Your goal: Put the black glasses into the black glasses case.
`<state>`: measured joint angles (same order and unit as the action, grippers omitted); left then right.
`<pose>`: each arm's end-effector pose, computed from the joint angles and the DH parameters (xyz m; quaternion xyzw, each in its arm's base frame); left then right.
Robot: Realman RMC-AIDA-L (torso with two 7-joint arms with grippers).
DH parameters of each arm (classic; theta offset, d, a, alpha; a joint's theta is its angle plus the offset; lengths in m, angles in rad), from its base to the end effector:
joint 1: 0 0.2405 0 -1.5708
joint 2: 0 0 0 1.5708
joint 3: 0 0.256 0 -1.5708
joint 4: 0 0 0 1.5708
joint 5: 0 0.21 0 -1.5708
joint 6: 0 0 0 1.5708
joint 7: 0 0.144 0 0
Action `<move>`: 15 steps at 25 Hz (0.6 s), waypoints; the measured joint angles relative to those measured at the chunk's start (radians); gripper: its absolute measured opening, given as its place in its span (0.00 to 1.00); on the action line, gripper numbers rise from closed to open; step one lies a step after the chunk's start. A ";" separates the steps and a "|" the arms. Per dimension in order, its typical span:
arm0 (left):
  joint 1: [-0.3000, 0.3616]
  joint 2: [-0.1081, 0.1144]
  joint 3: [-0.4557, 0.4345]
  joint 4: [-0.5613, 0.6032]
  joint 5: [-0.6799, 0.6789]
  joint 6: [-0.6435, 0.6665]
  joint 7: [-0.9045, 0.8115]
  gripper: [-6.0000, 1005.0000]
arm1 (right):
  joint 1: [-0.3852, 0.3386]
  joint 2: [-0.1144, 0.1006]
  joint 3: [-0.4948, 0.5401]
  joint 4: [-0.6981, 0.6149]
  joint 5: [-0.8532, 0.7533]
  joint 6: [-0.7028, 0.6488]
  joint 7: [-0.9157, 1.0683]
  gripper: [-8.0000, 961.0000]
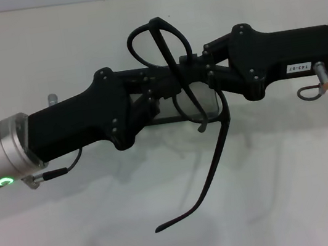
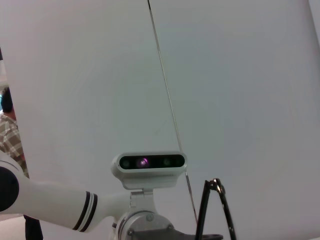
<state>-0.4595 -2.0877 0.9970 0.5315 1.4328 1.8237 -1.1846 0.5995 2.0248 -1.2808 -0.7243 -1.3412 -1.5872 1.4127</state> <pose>-0.2103 0.2858 -0.0067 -0.8782 -0.1086 -0.4642 0.0396 0.1471 0.3372 -0.0095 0.9256 -0.0790 -0.3702 0.0025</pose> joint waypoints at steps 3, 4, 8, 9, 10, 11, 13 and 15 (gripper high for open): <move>0.000 0.000 0.000 0.000 0.000 0.005 0.000 0.06 | -0.002 0.000 0.000 0.001 0.000 0.004 0.000 0.08; 0.001 0.001 0.000 0.000 0.000 0.010 0.000 0.06 | -0.004 0.000 0.000 0.001 0.000 0.006 0.000 0.08; 0.007 0.002 -0.004 0.006 -0.007 0.050 0.000 0.06 | -0.005 -0.002 0.006 0.015 0.000 0.010 -0.003 0.08; 0.007 0.002 -0.005 0.007 -0.008 0.059 0.000 0.05 | -0.004 -0.002 0.007 0.020 0.000 0.012 -0.006 0.08; 0.006 0.002 -0.005 0.007 -0.008 0.063 0.000 0.05 | -0.002 -0.002 0.007 0.024 0.000 0.014 -0.009 0.08; 0.004 0.002 -0.004 0.005 -0.006 0.063 0.001 0.05 | -0.001 -0.001 0.007 0.026 0.000 0.017 -0.011 0.08; -0.002 0.002 -0.003 0.000 -0.002 0.062 0.003 0.05 | 0.004 0.000 0.004 0.027 0.002 0.027 -0.020 0.08; -0.005 0.001 -0.002 -0.003 -0.001 0.058 0.008 0.05 | 0.014 0.001 0.000 0.034 0.006 0.033 -0.025 0.08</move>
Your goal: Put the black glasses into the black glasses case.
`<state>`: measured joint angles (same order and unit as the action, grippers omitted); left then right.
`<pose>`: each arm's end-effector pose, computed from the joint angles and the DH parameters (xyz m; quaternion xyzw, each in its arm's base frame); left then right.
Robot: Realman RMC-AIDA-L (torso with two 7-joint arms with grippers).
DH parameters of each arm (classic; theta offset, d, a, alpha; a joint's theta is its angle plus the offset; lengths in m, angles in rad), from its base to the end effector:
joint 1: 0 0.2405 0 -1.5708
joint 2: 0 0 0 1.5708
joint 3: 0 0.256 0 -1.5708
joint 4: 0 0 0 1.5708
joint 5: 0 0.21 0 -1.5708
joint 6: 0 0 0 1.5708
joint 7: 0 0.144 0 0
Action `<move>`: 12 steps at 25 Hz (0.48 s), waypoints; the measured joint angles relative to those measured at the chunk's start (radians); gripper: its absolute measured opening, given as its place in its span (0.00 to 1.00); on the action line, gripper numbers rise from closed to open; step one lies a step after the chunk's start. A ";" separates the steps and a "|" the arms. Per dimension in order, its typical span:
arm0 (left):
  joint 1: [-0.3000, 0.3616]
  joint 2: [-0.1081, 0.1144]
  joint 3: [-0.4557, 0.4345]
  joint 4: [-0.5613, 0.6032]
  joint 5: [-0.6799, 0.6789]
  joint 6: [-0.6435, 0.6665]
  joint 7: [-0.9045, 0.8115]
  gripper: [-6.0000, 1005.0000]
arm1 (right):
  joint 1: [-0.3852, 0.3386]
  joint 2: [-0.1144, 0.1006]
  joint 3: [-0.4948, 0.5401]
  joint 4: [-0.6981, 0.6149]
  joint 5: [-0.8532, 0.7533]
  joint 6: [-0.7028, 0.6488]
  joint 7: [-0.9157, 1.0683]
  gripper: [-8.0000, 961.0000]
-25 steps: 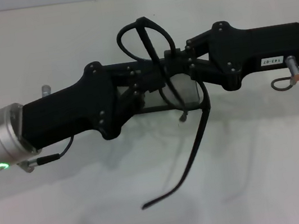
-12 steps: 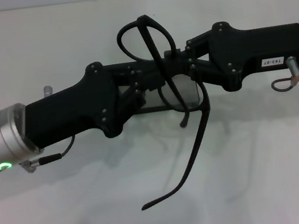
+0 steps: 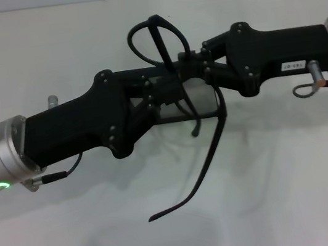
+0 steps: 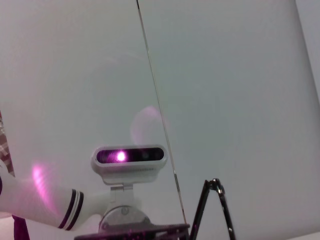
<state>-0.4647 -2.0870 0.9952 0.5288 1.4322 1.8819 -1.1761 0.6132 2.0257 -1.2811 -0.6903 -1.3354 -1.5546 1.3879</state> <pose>-0.2060 0.2798 -0.0035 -0.8739 -0.0908 -0.4771 0.0187 0.1491 0.3426 -0.0137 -0.9258 0.0841 0.3683 0.0119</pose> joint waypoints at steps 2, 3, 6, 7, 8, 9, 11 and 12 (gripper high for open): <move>-0.001 0.000 0.001 -0.001 0.000 -0.003 0.004 0.05 | 0.015 0.000 -0.001 0.016 0.007 0.002 -0.004 0.08; -0.001 -0.001 0.001 -0.003 0.000 -0.005 0.004 0.05 | 0.026 0.001 -0.001 0.030 0.012 0.002 -0.010 0.08; 0.000 0.000 -0.003 -0.016 0.001 -0.015 0.009 0.05 | 0.056 0.002 -0.003 0.071 0.018 -0.005 -0.023 0.08; 0.001 0.000 -0.005 -0.019 0.001 -0.020 0.011 0.05 | 0.062 0.002 -0.005 0.077 0.018 -0.006 -0.024 0.08; 0.003 0.000 -0.005 -0.022 0.001 -0.024 0.013 0.05 | 0.066 0.002 -0.007 0.081 0.018 -0.007 -0.024 0.08; 0.005 0.000 -0.005 -0.023 0.001 -0.029 0.016 0.05 | 0.067 0.002 -0.011 0.083 0.019 -0.007 -0.024 0.08; 0.007 0.001 -0.006 -0.025 0.001 -0.032 0.021 0.06 | 0.069 0.002 -0.020 0.083 0.021 -0.007 -0.024 0.08; 0.008 0.001 -0.006 -0.026 0.001 -0.033 0.022 0.06 | 0.070 0.002 -0.024 0.083 0.023 -0.007 -0.024 0.08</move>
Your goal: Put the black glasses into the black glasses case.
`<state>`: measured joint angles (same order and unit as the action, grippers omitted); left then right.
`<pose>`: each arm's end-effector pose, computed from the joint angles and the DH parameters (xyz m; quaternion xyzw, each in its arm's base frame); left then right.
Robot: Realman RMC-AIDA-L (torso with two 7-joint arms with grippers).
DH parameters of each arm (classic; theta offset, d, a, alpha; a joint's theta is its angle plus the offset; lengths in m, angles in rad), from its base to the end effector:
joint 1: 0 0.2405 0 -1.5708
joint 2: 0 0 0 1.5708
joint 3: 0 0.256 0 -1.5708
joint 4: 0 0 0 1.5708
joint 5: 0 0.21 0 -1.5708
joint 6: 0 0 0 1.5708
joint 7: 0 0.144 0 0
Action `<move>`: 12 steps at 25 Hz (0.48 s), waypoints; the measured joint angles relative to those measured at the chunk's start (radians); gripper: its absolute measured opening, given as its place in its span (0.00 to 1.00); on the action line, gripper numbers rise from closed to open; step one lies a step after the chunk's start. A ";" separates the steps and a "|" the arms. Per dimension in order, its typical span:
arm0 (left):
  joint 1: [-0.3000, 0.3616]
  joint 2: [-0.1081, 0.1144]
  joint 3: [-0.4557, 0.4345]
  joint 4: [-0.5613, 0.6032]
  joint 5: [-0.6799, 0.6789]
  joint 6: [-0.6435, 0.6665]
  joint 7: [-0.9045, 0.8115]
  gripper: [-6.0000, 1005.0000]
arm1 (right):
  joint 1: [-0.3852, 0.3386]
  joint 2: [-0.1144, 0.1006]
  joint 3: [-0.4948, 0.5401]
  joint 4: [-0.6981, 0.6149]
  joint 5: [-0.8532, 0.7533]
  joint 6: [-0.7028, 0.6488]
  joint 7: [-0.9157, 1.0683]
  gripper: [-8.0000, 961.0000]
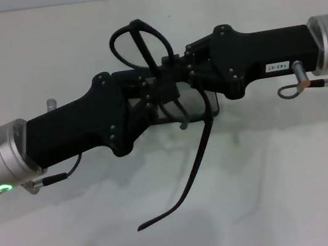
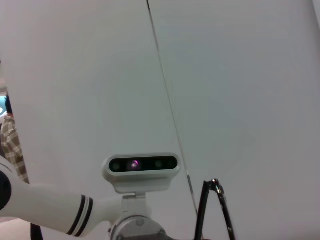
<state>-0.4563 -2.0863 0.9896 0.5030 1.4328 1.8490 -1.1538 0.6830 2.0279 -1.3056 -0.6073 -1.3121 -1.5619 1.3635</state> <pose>-0.2131 0.2805 -0.0073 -0.8743 -0.1043 -0.4726 0.0382 0.1370 0.3461 -0.0249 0.9254 -0.0795 -0.3704 0.0130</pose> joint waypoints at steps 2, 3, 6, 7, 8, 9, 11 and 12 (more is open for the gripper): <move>0.002 0.000 0.000 -0.001 0.000 -0.001 0.002 0.06 | 0.002 0.000 -0.012 0.000 0.008 0.000 0.000 0.08; 0.003 0.000 0.000 -0.001 0.000 -0.001 0.004 0.06 | 0.003 0.000 -0.016 0.000 0.012 0.000 0.000 0.08; 0.005 0.000 0.000 -0.001 0.000 -0.001 0.008 0.05 | 0.001 0.000 -0.019 0.001 0.018 0.003 -0.001 0.08; 0.006 0.000 0.000 -0.001 0.000 0.000 0.008 0.05 | -0.001 0.000 -0.018 0.001 0.019 0.005 -0.001 0.08; 0.007 0.000 0.001 -0.001 0.000 0.002 0.008 0.05 | -0.004 0.000 -0.015 0.001 0.019 0.007 -0.003 0.08; 0.008 0.001 0.002 -0.001 0.000 0.008 0.008 0.05 | -0.007 0.000 -0.013 0.001 0.020 0.008 -0.004 0.08; 0.009 0.002 0.003 -0.001 0.000 0.024 0.008 0.05 | -0.016 -0.002 -0.003 0.001 0.027 0.014 -0.009 0.08; 0.010 0.003 0.004 0.000 0.000 0.032 0.008 0.05 | -0.021 -0.004 0.005 0.001 0.030 0.016 -0.011 0.08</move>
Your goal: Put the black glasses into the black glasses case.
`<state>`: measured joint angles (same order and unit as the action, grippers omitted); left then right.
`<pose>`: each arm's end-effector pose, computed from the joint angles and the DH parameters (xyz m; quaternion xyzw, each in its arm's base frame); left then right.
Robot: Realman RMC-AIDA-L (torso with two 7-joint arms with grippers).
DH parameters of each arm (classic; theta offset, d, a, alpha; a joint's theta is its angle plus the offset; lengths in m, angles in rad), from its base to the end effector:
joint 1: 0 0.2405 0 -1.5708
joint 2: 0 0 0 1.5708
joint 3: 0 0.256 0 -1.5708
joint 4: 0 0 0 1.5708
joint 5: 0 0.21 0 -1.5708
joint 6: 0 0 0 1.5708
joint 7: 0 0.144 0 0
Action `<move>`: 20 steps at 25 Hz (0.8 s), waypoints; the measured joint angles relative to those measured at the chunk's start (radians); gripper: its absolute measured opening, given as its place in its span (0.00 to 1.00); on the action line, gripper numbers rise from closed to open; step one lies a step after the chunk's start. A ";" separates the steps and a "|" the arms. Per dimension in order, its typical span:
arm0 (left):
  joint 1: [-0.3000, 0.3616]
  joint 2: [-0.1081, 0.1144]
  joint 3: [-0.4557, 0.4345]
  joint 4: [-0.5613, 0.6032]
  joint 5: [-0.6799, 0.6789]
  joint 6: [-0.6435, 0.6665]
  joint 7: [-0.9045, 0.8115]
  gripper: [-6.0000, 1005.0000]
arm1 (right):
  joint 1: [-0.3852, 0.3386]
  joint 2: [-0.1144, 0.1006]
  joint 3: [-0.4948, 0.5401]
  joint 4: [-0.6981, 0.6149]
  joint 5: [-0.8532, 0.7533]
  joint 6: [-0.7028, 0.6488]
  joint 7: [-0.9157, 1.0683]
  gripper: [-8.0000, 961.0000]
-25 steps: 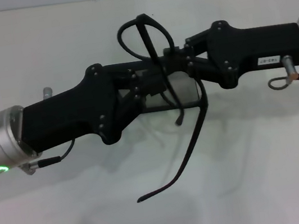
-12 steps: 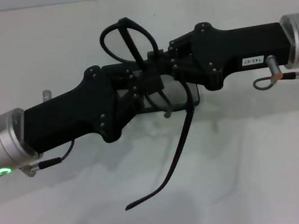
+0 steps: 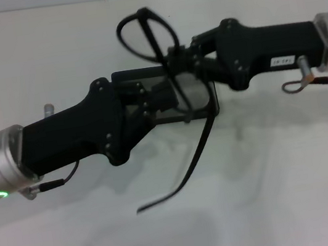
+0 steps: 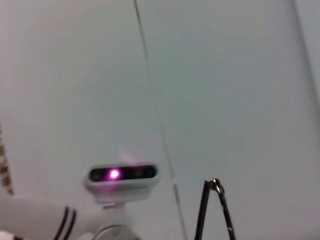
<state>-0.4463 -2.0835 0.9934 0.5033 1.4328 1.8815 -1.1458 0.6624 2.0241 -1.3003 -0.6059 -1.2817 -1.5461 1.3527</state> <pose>-0.2144 0.2745 -0.0052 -0.8726 -0.0973 -0.4778 0.0292 0.1430 0.3482 -0.0205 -0.9199 0.0890 0.3819 0.0072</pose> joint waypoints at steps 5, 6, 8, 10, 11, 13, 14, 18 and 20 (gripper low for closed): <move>0.017 0.011 -0.012 0.006 -0.002 0.014 0.000 0.06 | -0.028 -0.008 0.092 -0.008 0.004 -0.055 -0.001 0.08; 0.021 0.015 -0.017 0.005 -0.002 0.012 0.000 0.06 | -0.033 -0.008 0.111 -0.010 0.004 -0.073 0.000 0.08; 0.027 0.024 -0.021 0.001 -0.002 0.008 0.000 0.06 | -0.044 -0.009 0.174 -0.014 0.004 -0.135 0.003 0.08; 0.028 0.029 -0.018 -0.001 0.009 0.006 0.000 0.06 | -0.048 -0.007 0.247 -0.015 0.005 -0.193 0.002 0.08; 0.026 0.029 -0.015 -0.002 0.021 0.006 0.000 0.06 | -0.048 -0.005 0.276 -0.015 0.010 -0.215 -0.001 0.08; 0.016 0.023 -0.014 0.001 0.052 0.009 0.000 0.05 | -0.042 -0.003 0.304 -0.011 0.036 -0.235 -0.012 0.08; 0.009 0.017 -0.012 0.003 0.071 0.012 0.000 0.05 | -0.035 -0.003 0.305 -0.008 0.053 -0.238 -0.019 0.08; -0.024 -0.003 0.020 -0.004 0.099 0.027 0.013 0.05 | 0.007 0.001 0.299 0.014 0.078 -0.216 -0.053 0.08; -0.040 -0.006 0.057 -0.023 0.062 0.033 0.028 0.05 | 0.047 0.003 0.287 0.049 0.078 -0.190 -0.078 0.08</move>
<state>-0.4866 -2.0894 1.0509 0.4804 1.4943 1.9140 -1.1181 0.7093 2.0275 -1.0137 -0.5571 -1.2032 -1.7364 1.2746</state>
